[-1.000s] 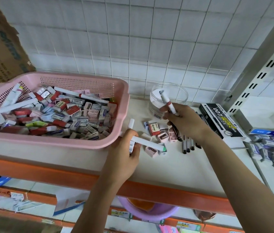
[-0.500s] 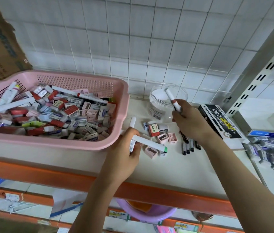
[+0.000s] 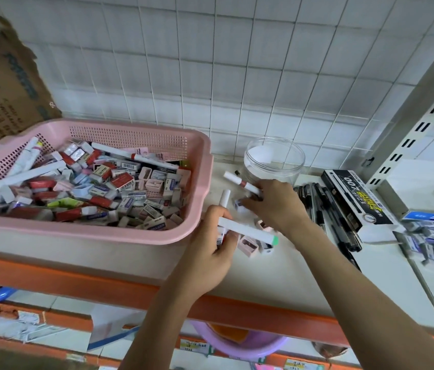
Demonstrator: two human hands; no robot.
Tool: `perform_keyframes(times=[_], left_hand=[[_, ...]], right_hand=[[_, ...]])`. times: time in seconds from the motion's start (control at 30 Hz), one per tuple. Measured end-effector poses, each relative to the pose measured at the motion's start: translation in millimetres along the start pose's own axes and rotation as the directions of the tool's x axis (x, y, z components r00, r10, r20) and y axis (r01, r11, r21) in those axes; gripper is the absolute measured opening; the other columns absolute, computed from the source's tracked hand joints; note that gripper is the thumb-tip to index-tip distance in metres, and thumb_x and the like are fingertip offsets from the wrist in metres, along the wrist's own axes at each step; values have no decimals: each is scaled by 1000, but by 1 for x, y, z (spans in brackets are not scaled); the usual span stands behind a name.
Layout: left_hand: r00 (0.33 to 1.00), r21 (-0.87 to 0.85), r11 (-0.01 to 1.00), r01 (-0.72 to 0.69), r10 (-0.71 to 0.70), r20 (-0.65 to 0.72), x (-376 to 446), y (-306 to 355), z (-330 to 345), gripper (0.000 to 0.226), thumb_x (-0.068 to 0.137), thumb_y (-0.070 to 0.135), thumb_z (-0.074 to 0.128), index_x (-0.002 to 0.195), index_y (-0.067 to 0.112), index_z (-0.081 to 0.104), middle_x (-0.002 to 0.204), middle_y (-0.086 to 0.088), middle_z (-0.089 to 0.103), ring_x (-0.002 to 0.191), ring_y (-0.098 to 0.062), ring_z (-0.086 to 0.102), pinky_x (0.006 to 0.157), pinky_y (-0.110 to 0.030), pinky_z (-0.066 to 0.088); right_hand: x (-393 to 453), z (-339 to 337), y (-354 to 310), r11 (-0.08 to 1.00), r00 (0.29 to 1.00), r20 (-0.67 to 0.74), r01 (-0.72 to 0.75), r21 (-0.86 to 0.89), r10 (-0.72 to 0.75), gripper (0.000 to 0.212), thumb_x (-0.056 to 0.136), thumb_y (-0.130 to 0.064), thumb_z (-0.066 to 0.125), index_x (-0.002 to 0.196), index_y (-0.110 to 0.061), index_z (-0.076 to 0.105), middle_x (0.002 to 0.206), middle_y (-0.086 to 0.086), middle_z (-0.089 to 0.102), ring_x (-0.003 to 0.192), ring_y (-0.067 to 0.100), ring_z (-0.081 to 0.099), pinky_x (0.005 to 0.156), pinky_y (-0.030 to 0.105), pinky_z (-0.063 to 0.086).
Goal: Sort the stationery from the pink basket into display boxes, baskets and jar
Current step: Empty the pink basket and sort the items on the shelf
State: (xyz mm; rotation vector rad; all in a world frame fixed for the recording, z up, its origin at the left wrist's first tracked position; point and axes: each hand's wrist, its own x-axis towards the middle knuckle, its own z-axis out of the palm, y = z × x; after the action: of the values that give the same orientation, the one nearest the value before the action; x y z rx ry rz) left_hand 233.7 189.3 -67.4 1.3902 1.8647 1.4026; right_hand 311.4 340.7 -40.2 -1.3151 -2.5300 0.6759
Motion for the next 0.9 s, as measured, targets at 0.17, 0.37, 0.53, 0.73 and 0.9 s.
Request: perform_keyframes(times=[0.17, 0.37, 0.53, 0.73, 0.9], left_hand=[[987, -272, 953, 130, -99, 123, 5, 20, 6, 19, 95, 1, 46, 97, 19, 41, 92, -6, 56, 67, -5, 65, 59, -14, 43], [990, -383, 913, 142, -131, 54, 17, 32, 20, 29, 90, -8, 51, 95, 19, 45, 89, 2, 62, 66, -12, 69, 72, -44, 53], [991, -336, 939, 74, -106, -79, 21, 36, 32, 23, 90, 1, 56, 90, 23, 49, 73, 5, 64, 53, -1, 62, 50, -26, 52], [982, -395, 902, 177, -188, 11, 30, 52, 70, 14, 94, 9, 49, 83, 18, 48, 66, 3, 55, 49, -7, 47, 42, -19, 37], [979, -444, 874, 200, -163, 120, 33, 92, 121, 16, 94, 11, 47, 80, 18, 44, 62, -1, 51, 43, -6, 43, 38, -16, 30]], right_hand=[[-21, -33, 6, 983, 990, -127, 77, 166, -56, 25, 87, -32, 61, 67, -24, 50, 70, 4, 66, 63, 16, 57, 57, 22, 42], [-53, -48, 34, 976, 982, -188, 52, 213, -11, 21, 89, -28, 61, 75, -15, 53, 64, 6, 57, 58, 22, 52, 57, 33, 41], [-85, -47, 57, 932, 977, -195, -13, 361, 89, 24, 91, -29, 59, 72, -16, 53, 63, -1, 63, 53, 19, 57, 50, 31, 48], [-116, -75, 98, 717, 962, -163, -45, 696, 219, 36, 94, -38, 49, 71, -11, 55, 53, -7, 47, 50, 11, 39, 45, 15, 34], [-130, -111, 152, 513, 952, -109, -56, 857, 286, 37, 96, -34, 44, 65, -19, 58, 54, -5, 48, 46, 6, 38, 43, 13, 32]])
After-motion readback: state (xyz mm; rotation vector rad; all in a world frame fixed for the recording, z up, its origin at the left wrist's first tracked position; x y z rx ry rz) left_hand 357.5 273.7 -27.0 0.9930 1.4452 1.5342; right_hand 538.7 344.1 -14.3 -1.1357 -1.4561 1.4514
